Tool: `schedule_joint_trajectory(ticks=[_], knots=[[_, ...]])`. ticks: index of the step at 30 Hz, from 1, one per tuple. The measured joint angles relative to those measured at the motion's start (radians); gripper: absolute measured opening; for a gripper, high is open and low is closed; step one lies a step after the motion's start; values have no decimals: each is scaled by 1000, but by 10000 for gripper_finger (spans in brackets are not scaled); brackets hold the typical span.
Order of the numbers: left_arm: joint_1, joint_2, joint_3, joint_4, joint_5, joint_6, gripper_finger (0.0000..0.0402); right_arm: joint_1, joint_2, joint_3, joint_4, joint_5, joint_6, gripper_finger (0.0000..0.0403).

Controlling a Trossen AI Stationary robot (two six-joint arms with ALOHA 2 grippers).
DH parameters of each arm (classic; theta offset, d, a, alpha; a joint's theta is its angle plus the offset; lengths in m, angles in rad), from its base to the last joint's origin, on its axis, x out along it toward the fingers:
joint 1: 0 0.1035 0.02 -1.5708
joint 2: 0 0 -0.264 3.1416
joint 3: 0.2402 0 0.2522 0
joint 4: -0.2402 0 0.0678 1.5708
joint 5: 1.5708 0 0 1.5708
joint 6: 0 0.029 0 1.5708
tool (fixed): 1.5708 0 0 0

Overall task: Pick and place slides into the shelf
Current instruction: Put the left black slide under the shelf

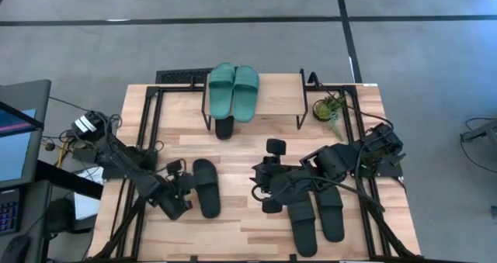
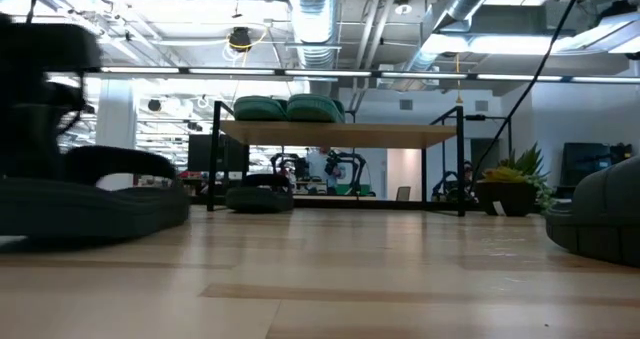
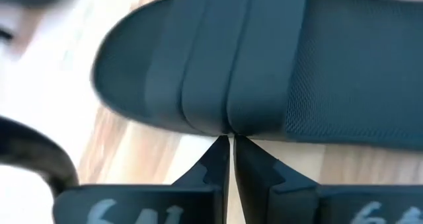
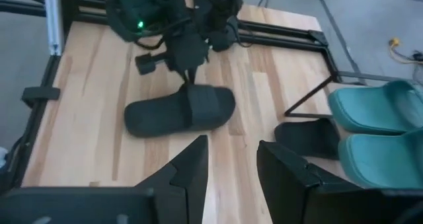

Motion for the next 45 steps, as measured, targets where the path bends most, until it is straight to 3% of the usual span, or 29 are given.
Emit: schedule_joint_trajectory(ticks=[7, 12, 17, 22, 27, 32, 40, 45], knots=[[166, 0, 0, 212, 5, 254, 13, 0, 1, 0, -8, 0, 36, 118], [273, 0, 0, 389, 78, 422, 13, 8, 1, 0, -17, 0, 63, 118], [338, 0, 1, 448, 192, 491, 13, 30, 1, 0, -68, 2, 109, 118], [315, 0, 2, 315, 305, 496, 13, 63, 1, 0, -158, 40, 202, 118], [297, 0, 1, 397, 373, 557, 13, 98, 2, 0, -203, 107, 245, 118], [306, 0, 1, 460, 392, 569, 13, 105, 2, 0, -214, 131, 254, 118], [286, 5, 1, 399, 401, 568, 13, 105, 2, 0, -214, 129, 254, 118], [276, 79, 2, 450, 432, 569, 13, 105, 2, 0, -214, 128, 254, 118]])
